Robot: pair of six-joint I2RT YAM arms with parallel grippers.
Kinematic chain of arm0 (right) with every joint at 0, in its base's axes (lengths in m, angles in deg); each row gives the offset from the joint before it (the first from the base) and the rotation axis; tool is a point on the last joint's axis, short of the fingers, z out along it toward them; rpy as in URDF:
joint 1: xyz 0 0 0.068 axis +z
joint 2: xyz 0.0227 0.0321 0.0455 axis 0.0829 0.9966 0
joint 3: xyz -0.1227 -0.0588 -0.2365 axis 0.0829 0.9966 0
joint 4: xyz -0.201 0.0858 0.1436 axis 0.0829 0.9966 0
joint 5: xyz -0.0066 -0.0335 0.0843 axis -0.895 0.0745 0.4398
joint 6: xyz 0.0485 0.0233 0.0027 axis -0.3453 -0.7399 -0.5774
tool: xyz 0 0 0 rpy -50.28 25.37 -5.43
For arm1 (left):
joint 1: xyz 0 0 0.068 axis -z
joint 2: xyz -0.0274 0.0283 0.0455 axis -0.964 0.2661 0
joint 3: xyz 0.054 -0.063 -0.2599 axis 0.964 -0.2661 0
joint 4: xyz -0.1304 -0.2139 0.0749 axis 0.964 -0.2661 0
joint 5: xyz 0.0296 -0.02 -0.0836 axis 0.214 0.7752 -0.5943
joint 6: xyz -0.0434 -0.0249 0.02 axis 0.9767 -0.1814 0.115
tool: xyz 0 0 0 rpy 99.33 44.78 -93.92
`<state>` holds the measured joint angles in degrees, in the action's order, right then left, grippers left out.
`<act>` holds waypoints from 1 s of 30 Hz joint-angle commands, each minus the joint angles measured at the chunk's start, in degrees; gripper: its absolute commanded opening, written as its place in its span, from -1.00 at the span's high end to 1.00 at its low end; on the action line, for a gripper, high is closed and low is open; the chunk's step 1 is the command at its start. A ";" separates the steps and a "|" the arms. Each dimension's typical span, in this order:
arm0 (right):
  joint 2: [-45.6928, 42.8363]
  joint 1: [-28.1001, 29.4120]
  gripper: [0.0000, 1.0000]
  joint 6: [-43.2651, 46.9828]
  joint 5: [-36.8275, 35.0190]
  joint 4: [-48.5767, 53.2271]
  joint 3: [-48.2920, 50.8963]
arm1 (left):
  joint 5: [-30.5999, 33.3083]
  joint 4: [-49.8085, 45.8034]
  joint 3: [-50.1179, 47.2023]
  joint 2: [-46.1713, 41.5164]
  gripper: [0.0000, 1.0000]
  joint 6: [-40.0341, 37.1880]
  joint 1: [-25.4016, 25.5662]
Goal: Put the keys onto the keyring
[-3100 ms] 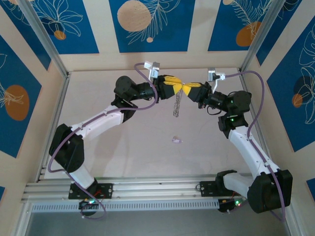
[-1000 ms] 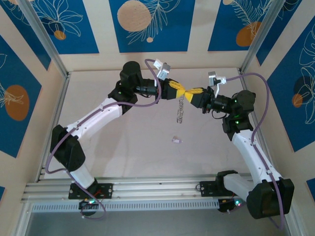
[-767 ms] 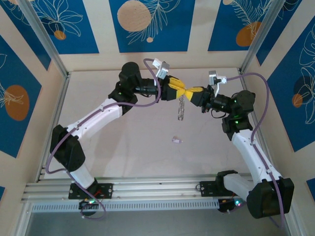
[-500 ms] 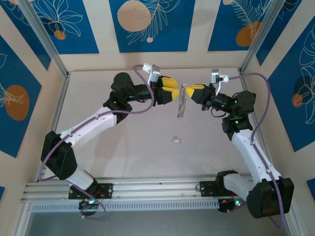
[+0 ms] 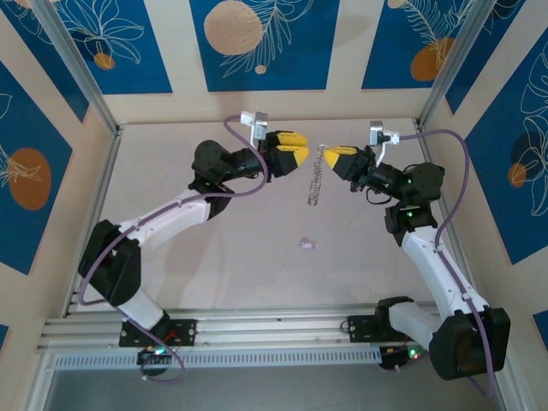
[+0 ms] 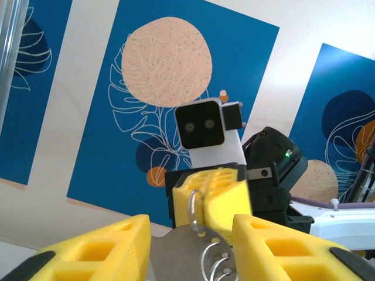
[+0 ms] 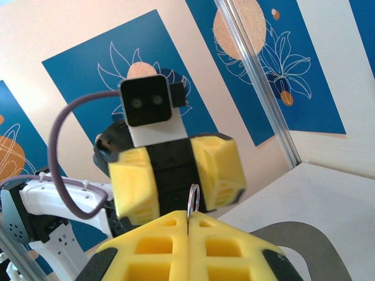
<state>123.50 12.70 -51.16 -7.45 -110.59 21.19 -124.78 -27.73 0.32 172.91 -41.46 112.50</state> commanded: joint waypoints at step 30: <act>-2.79 0.91 1.00 12.19 16.69 4.59 -6.21 | -12.12 9.43 -3.04 -2.55 0.26 1.74 -2.58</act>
<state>121.03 13.07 -40.25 7.15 -104.90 16.73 -133.72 -20.10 -2.13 172.39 -38.16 110.53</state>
